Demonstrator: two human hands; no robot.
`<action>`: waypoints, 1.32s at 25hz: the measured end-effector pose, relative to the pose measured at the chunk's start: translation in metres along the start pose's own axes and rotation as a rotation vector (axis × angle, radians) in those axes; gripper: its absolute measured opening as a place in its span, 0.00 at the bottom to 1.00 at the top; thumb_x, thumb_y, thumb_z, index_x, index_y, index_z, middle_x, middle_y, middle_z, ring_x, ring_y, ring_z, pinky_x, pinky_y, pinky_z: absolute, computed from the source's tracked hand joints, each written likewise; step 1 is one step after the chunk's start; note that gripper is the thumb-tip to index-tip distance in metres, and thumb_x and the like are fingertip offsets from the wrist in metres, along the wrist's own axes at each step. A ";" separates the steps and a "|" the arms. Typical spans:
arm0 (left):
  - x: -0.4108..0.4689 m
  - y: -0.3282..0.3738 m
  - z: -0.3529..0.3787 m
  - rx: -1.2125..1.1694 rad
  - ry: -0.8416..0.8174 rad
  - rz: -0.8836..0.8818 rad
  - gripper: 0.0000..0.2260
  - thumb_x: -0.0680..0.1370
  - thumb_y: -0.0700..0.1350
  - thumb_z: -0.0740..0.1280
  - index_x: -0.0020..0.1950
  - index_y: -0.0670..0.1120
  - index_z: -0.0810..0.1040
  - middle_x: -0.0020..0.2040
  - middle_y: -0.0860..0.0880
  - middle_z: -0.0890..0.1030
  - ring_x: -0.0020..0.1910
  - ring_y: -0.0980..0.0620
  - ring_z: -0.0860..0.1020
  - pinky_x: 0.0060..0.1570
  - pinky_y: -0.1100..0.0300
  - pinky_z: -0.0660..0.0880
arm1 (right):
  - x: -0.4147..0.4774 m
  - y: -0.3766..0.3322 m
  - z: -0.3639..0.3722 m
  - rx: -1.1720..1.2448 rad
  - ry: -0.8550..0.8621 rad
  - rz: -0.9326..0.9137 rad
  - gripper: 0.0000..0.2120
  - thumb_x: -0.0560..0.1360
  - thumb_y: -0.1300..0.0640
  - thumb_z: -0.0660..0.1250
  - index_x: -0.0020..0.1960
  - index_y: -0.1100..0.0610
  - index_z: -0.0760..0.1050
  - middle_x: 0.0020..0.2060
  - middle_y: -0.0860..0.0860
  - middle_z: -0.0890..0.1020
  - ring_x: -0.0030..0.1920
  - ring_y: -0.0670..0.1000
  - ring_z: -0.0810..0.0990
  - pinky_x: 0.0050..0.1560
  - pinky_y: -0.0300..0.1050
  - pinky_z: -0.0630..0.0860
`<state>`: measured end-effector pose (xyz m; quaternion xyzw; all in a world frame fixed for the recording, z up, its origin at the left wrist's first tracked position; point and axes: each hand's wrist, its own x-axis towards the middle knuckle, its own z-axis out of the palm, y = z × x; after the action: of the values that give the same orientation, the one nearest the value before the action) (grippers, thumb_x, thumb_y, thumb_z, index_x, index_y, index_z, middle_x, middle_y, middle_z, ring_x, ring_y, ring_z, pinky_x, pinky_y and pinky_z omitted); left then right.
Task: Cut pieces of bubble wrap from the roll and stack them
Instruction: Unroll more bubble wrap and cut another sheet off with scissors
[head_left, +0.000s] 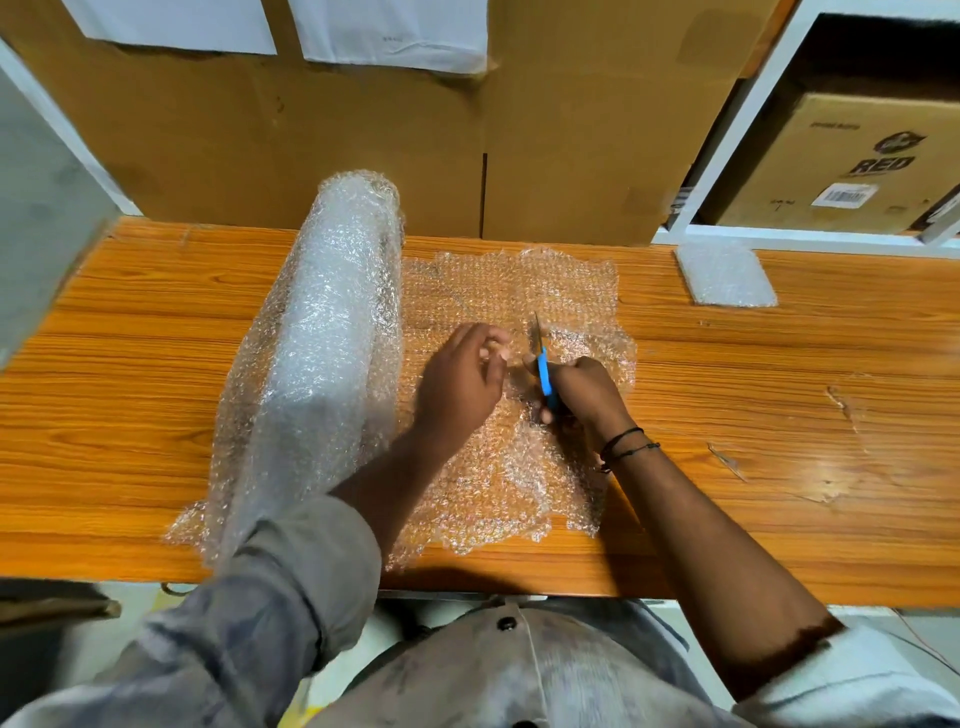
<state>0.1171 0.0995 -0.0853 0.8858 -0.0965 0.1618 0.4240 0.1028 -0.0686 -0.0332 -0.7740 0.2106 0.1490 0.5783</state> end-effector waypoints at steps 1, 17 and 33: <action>0.012 0.000 0.002 0.070 0.000 0.006 0.07 0.81 0.45 0.68 0.60 0.50 0.79 0.58 0.54 0.81 0.51 0.55 0.81 0.45 0.58 0.80 | -0.001 0.004 -0.001 0.037 -0.036 0.004 0.18 0.77 0.51 0.70 0.54 0.67 0.81 0.33 0.58 0.84 0.24 0.53 0.78 0.24 0.37 0.70; 0.059 -0.005 0.055 0.365 -0.036 -0.176 0.07 0.77 0.52 0.70 0.54 0.58 0.81 0.58 0.55 0.78 0.59 0.49 0.72 0.53 0.53 0.62 | 0.019 -0.021 -0.029 0.041 -0.239 0.039 0.26 0.77 0.42 0.70 0.54 0.67 0.81 0.32 0.59 0.84 0.32 0.59 0.87 0.23 0.38 0.66; 0.074 -0.020 0.046 0.182 -0.042 -0.133 0.07 0.81 0.55 0.67 0.57 0.56 0.81 0.59 0.56 0.81 0.60 0.49 0.74 0.55 0.53 0.61 | 0.009 -0.022 0.001 0.037 -0.058 0.047 0.22 0.79 0.50 0.69 0.58 0.71 0.78 0.32 0.60 0.85 0.34 0.63 0.87 0.24 0.38 0.74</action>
<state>0.2016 0.0736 -0.0999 0.9283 -0.0313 0.1228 0.3496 0.1216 -0.0636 -0.0191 -0.7534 0.2146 0.1810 0.5946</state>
